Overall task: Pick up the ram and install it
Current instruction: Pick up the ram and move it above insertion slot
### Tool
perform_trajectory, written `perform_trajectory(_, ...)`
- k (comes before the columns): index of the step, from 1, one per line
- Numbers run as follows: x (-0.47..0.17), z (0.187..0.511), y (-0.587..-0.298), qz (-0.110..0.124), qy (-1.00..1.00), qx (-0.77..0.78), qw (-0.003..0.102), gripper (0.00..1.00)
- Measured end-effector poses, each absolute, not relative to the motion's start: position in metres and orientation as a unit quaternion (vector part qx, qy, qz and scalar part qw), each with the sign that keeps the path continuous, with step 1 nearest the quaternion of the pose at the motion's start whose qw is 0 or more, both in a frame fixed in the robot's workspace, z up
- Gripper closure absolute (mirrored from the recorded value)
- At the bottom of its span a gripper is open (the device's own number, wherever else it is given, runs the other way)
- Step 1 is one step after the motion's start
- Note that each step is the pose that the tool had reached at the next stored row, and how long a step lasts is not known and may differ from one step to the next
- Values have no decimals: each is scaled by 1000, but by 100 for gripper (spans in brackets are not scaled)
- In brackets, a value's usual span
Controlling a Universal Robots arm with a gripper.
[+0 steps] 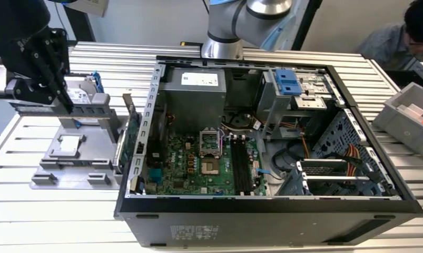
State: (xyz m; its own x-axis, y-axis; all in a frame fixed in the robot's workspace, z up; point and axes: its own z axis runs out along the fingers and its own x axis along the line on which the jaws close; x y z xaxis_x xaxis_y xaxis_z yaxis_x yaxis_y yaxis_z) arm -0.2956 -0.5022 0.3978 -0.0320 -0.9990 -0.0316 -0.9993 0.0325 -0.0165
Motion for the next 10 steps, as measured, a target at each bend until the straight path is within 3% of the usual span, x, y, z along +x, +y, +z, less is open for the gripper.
perform_trajectory(10,-278,398,-502,5,718,-696,17,100)
